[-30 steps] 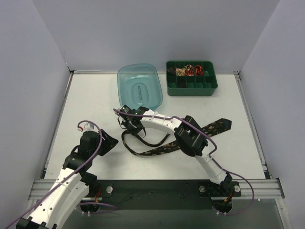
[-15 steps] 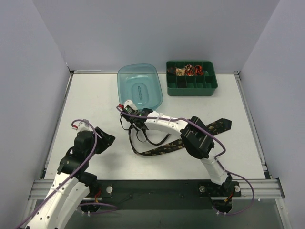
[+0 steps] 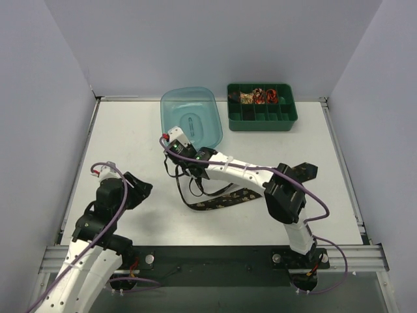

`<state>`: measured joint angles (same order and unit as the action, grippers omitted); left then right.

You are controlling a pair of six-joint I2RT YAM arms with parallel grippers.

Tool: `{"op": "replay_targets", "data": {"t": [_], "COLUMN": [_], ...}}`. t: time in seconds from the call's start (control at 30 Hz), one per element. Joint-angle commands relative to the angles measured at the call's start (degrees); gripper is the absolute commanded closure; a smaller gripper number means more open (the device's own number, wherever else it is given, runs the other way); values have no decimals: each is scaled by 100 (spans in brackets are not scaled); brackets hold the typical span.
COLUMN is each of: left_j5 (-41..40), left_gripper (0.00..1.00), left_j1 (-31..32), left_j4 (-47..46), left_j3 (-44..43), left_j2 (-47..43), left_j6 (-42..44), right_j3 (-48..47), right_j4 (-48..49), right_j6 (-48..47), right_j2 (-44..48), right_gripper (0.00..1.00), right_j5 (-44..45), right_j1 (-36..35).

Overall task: Roll the ties
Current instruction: Flatten out the tie at the center of the board.

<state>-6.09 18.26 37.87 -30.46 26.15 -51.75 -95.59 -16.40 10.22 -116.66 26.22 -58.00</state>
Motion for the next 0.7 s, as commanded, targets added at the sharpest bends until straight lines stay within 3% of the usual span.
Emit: {"op": "replay_targets", "data": {"t": [0.0, 0.27, 0.5, 0.67], "left_j5": [-497, -1219, -1817, -1905], "left_gripper": [38, 39, 40, 39], "left_j1": [-42, -42, -42, -42], "left_j4": [273, 686, 941, 1074], "left_j3": [-531, -962, -1059, -1006], "left_j2": [-93, -31, -294, -637], "left_j6": [121, 130, -90, -178], "right_j3": [172, 471, 1130, 1525], "right_j4": [120, 199, 690, 1367], "right_j6": [-90, 50, 332, -352], "right_j2": [548, 636, 662, 496], "right_gripper": [100, 100, 100, 98], "right_j5": [410, 955, 929, 1219], "right_j1": [-510, -1301, -1732, -2066]}}
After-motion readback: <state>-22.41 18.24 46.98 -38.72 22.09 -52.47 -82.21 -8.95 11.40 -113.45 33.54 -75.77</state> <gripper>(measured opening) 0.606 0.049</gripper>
